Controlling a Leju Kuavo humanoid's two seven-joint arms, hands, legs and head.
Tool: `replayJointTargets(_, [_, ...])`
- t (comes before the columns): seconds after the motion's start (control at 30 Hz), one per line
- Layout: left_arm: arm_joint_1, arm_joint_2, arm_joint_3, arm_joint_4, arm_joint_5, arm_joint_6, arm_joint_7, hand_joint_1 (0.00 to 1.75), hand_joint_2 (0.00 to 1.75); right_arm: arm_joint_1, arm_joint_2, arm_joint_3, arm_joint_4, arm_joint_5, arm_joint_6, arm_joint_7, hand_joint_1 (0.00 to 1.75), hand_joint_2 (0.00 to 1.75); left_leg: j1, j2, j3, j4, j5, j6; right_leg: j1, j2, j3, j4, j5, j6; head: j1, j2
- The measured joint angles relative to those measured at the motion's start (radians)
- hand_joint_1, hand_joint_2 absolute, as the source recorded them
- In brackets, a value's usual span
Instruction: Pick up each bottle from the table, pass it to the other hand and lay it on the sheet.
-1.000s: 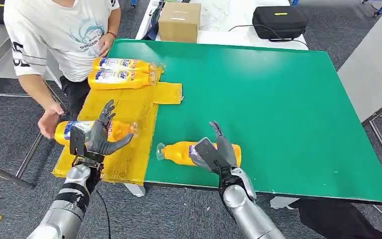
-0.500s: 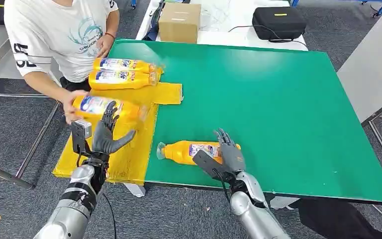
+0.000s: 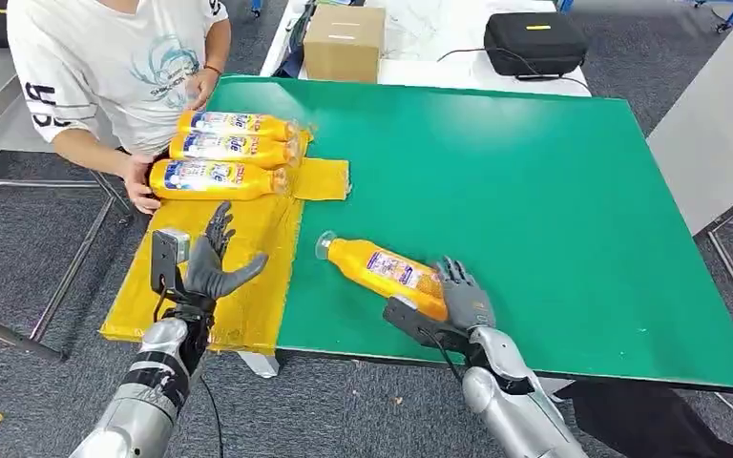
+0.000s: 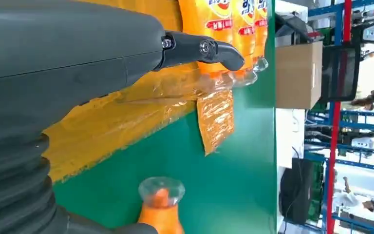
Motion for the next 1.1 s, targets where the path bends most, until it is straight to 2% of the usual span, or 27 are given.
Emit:
replayJointTargets(0.03, [0.002,0.000,-0.002,0.000,0.002,-0.011,0.000,0.00,1.75,-0.004,-0.004,0.001,0.000,0.003,0.013,0.003,1.75,1.75,0.000,0.000,0.000,0.000,0.000,0.000,0.000,0.000,0.000,0.000,0.000,0.000,0.000,0.000])
replayJointTargets(0.2, [0.005,-0.006,-0.010,0.000,0.015,-0.047,0.003,0.00,1.75,-0.059,-0.019,0.017,0.026,-0.021,0.102,-0.016,1.75,1.75,0.000,0.000,0.000,0.000,0.000,0.000,0.000,0.000,0.000,0.000,0.000,0.000,0.000,0.000])
replayJointTargets(0.3, [0.001,-0.007,-0.020,0.004,0.034,-0.075,0.006,0.00,1.75,-0.127,-0.018,0.038,0.103,-0.078,0.147,-0.075,1.75,1.75,0.000,0.001,0.000,0.000,0.000,0.000,0.000,0.000,0.000,0.000,0.001,0.000,0.000,0.000])
replayJointTargets(0.57, [-0.018,-0.008,-0.033,0.021,0.055,-0.084,0.008,0.00,1.75,-0.248,0.018,0.074,0.275,-0.210,0.158,-0.164,1.75,1.75,0.000,0.001,0.000,0.000,0.001,0.001,0.000,0.000,0.000,0.001,0.001,0.000,-0.001,0.000])
replayJointTargets(0.8, [-0.032,-0.007,-0.048,0.036,0.058,-0.083,0.009,0.00,1.75,-0.262,0.028,0.075,0.309,-0.306,0.160,-0.205,1.75,1.75,0.000,0.001,-0.001,0.000,0.001,0.001,0.000,0.000,-0.001,0.000,0.001,0.000,0.000,0.000])
replayJointTargets(0.9, [-0.039,-0.007,-0.051,0.044,0.058,-0.048,0.009,0.00,1.75,-0.249,0.043,0.064,0.310,-0.394,0.120,-0.233,1.75,1.75,0.000,0.000,-0.001,0.000,0.001,0.001,0.000,0.000,-0.001,0.000,0.001,0.000,0.000,0.000])
replayJointTargets(1.1, [-0.041,-0.008,-0.074,0.038,0.012,0.091,0.007,0.00,1.75,-0.130,0.116,0.009,0.191,-0.449,-0.118,-0.264,1.75,1.75,0.001,0.000,-0.002,0.000,0.000,0.000,0.000,0.000,-0.002,0.001,0.000,0.000,0.000,0.000])
